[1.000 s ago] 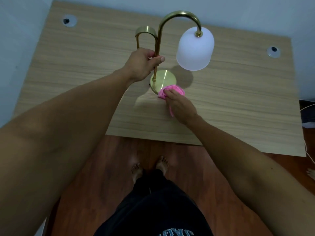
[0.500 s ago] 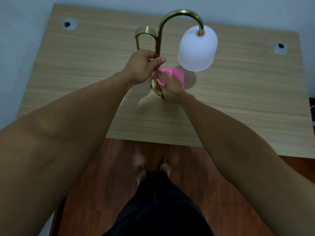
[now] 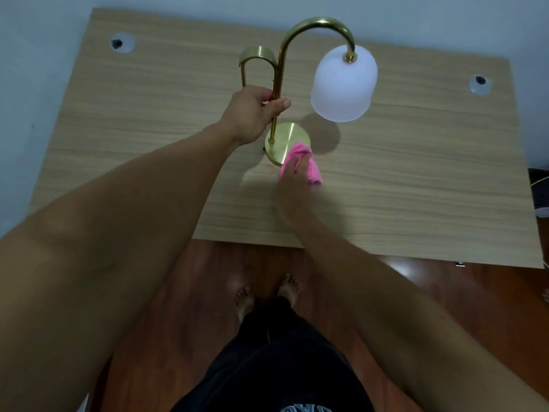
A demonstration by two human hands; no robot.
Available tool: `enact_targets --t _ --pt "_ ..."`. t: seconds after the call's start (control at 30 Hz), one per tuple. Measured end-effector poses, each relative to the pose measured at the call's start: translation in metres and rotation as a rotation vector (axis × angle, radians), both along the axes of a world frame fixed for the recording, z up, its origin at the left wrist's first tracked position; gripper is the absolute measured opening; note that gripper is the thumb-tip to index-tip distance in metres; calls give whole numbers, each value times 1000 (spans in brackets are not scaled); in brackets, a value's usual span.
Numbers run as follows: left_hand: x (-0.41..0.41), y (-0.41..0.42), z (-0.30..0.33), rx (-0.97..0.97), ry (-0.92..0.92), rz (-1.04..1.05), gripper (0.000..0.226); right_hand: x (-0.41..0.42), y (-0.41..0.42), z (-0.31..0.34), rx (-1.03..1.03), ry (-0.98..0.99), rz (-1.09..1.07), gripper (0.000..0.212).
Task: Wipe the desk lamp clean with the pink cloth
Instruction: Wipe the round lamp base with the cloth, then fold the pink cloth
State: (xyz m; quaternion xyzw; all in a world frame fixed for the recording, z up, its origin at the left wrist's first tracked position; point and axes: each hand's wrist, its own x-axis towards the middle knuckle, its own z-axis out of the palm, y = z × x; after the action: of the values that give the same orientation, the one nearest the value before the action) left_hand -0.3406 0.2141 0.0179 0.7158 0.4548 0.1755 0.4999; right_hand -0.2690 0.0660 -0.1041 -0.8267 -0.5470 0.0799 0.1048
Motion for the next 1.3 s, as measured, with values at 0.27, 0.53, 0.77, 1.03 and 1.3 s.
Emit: enact_targets --t 0.27,0.53,0.77,1.03,1.3 --pt "1 -1 3 -8 15 -28 35 -24 -4 3 -271 -104 254 51" --pt "0 1 4 3 20 -33 32 22 -11 9 53 157 399 37" --pt "-2 -5 16 -4 102 -44 37 49 -32 40 143 265 -151 52" --pt "-32 -54 6 -175 161 -19 25 53 -48 130 199 1376 -534 21" --pt "-55 -96 26 -461 -47 -134 57 58 -64 175 22 1638 -406 37"
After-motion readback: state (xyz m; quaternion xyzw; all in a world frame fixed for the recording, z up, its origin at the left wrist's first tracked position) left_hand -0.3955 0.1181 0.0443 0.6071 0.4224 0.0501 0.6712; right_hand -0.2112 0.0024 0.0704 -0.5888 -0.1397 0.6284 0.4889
